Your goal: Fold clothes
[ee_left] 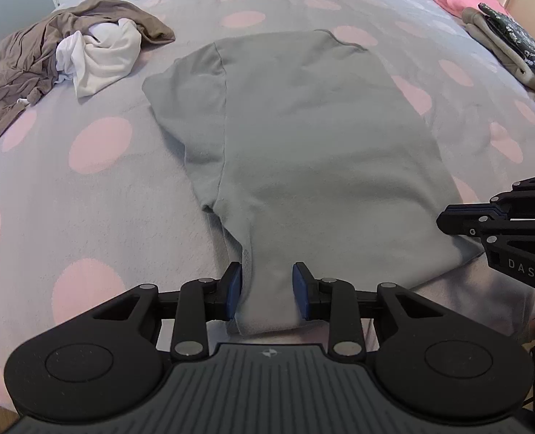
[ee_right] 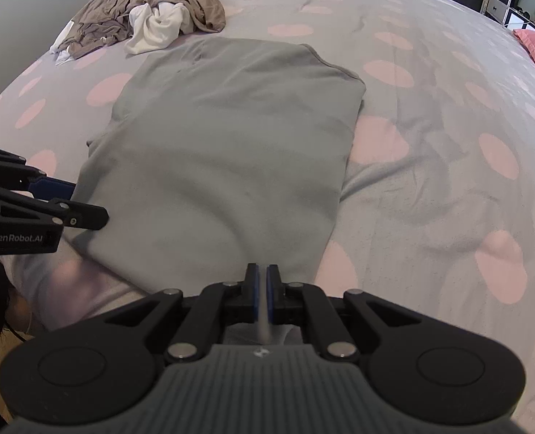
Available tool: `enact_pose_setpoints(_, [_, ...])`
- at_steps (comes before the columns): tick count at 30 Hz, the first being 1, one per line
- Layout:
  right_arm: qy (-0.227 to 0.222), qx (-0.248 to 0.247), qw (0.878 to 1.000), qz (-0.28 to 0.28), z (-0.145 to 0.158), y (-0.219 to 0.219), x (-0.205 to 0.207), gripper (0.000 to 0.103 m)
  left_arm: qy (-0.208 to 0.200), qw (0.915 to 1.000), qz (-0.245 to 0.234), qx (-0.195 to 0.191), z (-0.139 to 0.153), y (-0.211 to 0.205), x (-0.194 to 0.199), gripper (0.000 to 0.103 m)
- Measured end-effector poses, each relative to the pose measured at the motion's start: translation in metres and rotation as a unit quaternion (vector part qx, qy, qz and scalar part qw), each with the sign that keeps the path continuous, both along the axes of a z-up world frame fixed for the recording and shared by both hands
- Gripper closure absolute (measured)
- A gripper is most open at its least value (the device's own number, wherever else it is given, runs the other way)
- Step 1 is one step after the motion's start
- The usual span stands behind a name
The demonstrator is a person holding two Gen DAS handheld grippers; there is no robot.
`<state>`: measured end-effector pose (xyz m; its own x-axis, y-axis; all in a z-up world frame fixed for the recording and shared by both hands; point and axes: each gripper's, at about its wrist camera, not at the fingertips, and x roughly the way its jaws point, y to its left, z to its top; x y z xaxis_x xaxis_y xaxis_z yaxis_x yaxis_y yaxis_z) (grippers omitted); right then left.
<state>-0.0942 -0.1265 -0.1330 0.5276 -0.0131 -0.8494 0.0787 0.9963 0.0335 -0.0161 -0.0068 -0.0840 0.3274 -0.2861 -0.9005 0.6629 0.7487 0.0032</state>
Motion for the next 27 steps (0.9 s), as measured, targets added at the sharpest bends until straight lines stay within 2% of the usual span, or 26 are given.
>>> enact_pose_setpoints(20, [0.007,0.011,1.0,-0.007,-0.001,-0.003,-0.001,0.098,0.006,0.9998,0.01,0.016,0.0,0.001,0.0,0.075])
enact_pose_setpoints(22, [0.006,0.012,1.0,-0.008,-0.001,-0.004,-0.001,0.098,0.0,0.9997,0.016,0.019,0.001,0.002,0.0,0.076])
enact_pose_setpoints(24, [0.004,0.011,1.0,-0.01,0.001,-0.004,-0.002,0.097,-0.013,0.9995,0.023,0.017,0.004,0.004,0.0,0.081])
enact_pose_setpoints(27, [-0.006,0.008,1.0,-0.015,0.005,-0.004,-0.002,0.096,-0.037,0.9989,0.028,-0.005,0.013,0.006,0.0,0.085])
